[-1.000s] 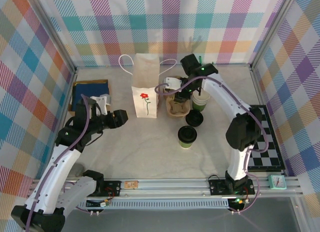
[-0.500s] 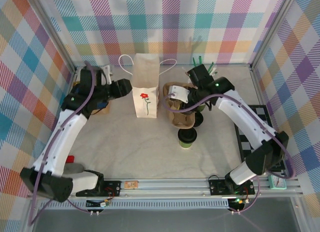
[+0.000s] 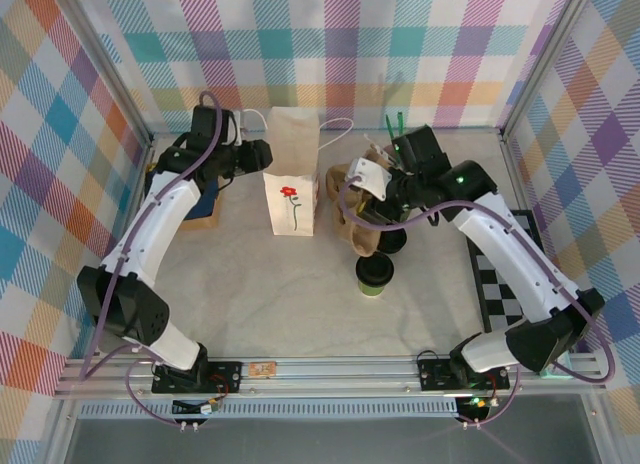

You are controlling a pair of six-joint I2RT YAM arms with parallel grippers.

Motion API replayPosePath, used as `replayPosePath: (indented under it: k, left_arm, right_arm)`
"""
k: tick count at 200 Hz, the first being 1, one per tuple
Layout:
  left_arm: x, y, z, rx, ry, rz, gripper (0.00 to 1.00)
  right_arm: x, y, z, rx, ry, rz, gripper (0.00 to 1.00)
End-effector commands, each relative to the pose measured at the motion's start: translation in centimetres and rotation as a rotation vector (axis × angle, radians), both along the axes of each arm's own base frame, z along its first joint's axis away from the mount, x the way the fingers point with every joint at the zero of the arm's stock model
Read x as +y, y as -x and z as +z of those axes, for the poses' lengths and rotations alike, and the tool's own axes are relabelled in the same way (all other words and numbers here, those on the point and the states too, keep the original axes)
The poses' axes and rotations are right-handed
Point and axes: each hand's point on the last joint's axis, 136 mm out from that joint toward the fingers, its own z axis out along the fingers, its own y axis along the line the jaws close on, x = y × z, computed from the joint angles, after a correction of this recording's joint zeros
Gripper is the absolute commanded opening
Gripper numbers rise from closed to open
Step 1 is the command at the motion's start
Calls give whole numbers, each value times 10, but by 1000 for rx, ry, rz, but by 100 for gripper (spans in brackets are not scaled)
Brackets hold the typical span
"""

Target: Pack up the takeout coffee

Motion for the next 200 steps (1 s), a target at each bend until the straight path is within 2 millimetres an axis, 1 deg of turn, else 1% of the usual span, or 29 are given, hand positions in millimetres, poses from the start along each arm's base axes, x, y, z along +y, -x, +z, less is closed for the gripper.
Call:
replayPosePath:
  k: [1, 21, 44, 80, 117, 152, 176, 200]
  left_arm:
    - [3, -5, 2, -1, -34, -5, 46]
    - [-1, -7, -5, 15, -46, -15, 38]
    - [-4, -7, -9, 20, -64, -18, 31]
    - [-4, -1, -6, 8, -84, -14, 18]
    - [-2, 8, -2, 4, -113, -16, 9]
    - [1, 23, 3, 0, -156, -20, 0]
    - [2, 39, 12, -9, -187, -27, 0]
    - [6, 63, 22, -21, -247, -33, 0]
  right_arm:
    - [10, 5, 25, -6, -66, 1, 44]
    - [13, 6, 31, -8, -65, -1, 41]
    - [16, 8, 30, -4, -55, 7, 39]
    - [18, 8, 33, -19, -55, 12, 39]
    - [18, 10, 43, -39, -62, 13, 39]
    - [19, 13, 62, -31, -94, -2, 39]
    - [24, 13, 75, -17, -121, -7, 39]
    - [30, 15, 88, 5, -152, -6, 39]
